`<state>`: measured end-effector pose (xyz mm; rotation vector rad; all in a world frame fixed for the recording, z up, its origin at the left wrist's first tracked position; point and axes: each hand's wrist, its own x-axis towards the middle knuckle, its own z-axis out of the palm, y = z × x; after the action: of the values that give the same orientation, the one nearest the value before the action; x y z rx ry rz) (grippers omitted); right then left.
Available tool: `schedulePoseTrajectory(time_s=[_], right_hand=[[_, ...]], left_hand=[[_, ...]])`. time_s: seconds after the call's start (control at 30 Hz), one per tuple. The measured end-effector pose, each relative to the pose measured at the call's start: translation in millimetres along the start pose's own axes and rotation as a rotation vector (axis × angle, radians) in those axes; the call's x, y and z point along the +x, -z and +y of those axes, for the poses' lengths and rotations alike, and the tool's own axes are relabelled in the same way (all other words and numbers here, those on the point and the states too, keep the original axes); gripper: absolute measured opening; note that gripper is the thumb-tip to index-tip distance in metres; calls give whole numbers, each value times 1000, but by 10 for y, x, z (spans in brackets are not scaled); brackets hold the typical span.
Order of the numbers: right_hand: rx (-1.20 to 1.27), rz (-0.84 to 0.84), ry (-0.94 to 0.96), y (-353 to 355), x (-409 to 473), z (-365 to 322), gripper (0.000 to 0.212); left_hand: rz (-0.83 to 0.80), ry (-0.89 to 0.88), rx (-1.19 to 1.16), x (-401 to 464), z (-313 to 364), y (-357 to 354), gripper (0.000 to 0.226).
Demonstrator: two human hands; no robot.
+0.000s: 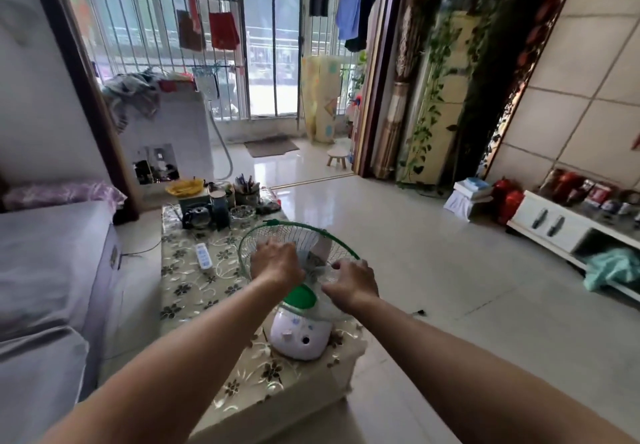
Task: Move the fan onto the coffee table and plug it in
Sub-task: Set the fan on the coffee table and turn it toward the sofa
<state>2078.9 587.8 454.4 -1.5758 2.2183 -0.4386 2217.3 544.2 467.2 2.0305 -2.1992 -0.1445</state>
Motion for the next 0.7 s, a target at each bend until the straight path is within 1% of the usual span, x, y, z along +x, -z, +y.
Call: schedulePoseTrajectory(time_s=[0.13,0.27,0.4,0.5,0.7], right_hand=[[-32,106,171,320,-272,-67,61],[-62,172,215,491,-515,-15,60],[-77,226,261,642,-607,40,61],[-77,236,301,763,-551,128,63],[-126,226,380,972,-203,489,62]], left_hand=[[78,-84,57,-251,63,295,56],[93,-97,-19,-551,134,369,59],[117,-82,-17,-698,277,443,59],[131,-62,-64,-676,454,485,58],[129,8,-135,-542,914,415,49]])
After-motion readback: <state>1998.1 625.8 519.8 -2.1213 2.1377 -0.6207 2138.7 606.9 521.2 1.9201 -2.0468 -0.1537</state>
